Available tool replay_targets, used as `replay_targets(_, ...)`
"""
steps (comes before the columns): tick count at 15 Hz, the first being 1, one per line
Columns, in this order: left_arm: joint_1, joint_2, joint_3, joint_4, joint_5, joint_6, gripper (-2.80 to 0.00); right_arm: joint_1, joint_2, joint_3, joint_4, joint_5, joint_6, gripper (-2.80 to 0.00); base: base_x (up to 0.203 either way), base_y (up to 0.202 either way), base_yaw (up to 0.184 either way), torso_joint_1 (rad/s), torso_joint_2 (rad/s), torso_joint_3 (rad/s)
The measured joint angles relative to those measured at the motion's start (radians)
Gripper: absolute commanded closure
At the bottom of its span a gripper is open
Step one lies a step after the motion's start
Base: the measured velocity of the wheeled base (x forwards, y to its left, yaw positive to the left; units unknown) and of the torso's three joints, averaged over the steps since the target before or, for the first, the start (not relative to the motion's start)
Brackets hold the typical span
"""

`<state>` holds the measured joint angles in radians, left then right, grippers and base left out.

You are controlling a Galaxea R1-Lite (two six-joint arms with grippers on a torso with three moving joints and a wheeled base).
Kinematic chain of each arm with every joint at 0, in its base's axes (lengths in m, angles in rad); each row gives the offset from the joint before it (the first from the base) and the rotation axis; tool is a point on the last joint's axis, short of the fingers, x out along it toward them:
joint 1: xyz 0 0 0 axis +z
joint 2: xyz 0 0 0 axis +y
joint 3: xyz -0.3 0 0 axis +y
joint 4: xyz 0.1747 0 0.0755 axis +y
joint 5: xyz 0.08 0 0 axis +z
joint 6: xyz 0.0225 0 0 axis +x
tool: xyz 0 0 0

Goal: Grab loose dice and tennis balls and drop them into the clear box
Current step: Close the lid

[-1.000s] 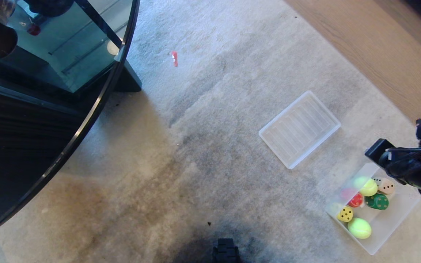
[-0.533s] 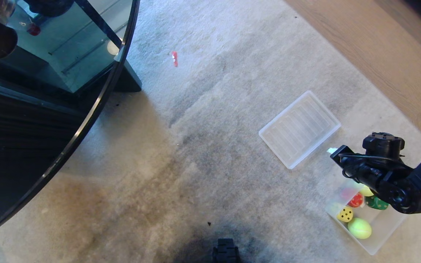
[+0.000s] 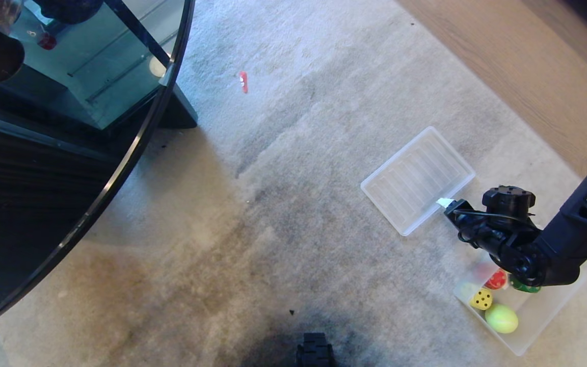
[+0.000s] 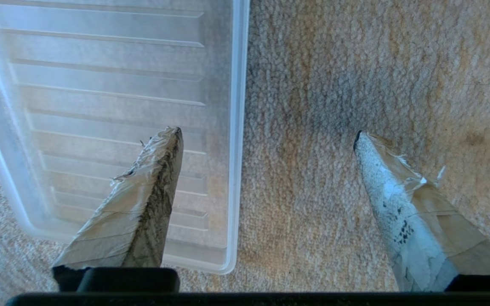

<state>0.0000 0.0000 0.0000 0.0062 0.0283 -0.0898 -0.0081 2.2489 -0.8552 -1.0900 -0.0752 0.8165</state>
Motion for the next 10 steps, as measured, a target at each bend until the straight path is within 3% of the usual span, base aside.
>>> replay_targets(8,0.000,0.000,0.000,0.000,0.000,0.000,0.00,0.001,0.090,-0.072,0.048,0.002,-0.001,-2.80,0.000,0.000,0.000,0.000,0.00,0.000)
replay_targets(9,0.000,0.000,0.000,0.000,0.000,0.000,0.00,0.000,0.099,-0.078,0.049,0.003,-0.003,-0.47,0.000,0.000,0.000,0.000,0.00,0.000)
replay_targets(10,0.000,0.000,0.000,0.000,0.000,0.000,0.00,0.001,0.107,-0.081,0.048,0.001,-0.007,0.00,0.000,0.000,0.000,0.000,0.00,0.000)
